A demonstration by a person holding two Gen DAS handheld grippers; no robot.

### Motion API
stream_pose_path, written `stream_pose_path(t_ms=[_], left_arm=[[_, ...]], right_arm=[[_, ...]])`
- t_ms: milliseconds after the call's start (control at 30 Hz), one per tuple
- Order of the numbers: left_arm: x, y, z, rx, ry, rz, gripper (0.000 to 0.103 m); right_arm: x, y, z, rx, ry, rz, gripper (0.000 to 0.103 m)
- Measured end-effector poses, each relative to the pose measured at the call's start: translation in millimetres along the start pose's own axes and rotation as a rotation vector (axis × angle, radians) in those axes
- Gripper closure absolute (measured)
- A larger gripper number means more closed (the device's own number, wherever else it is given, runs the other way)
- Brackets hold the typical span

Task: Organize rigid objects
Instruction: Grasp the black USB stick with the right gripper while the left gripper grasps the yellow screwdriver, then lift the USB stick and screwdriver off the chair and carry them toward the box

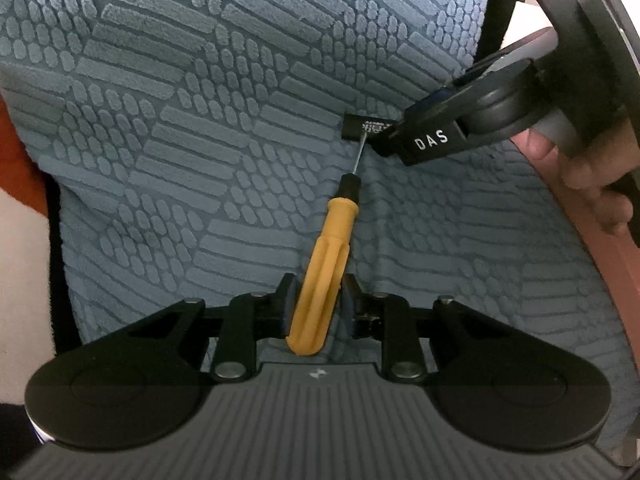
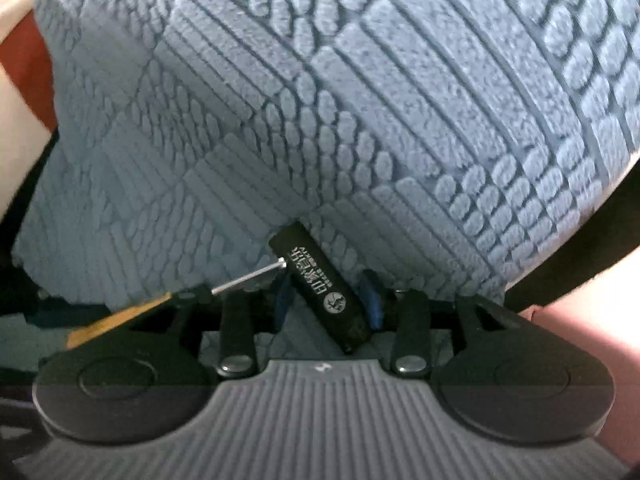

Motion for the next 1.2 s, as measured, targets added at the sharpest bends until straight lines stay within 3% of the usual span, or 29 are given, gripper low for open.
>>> stream_pose_path(t_ms=[400,600,1200], left_arm=[[16.9,23.0,6.9,0.016,0.068,0.0,0.08],[39.1,49.4,9.7,0.038,0.146,0.012,0.08],[105.7,97.5,2.2,0.025,0.452,0.034,0.08]], right_arm=[[3.7,7.4,-4.6,0.033,0.005,-0.014,0.078],[31.0,43.0,10.4,0.021,-0.058,-0.041,0.092],[77.8,118.4,36.8,0.019,-0.181,-0.11,0.093]])
Point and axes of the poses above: each gripper's, at about its wrist camera, not at the fingertips, and y roughly against the way its jaws point, z to its left, x to its underside, the point moved 2 cm from there along -y, roughly the way its jaws point, and after that the axes turned 14 degrees about -x, right-handed, at the moved point
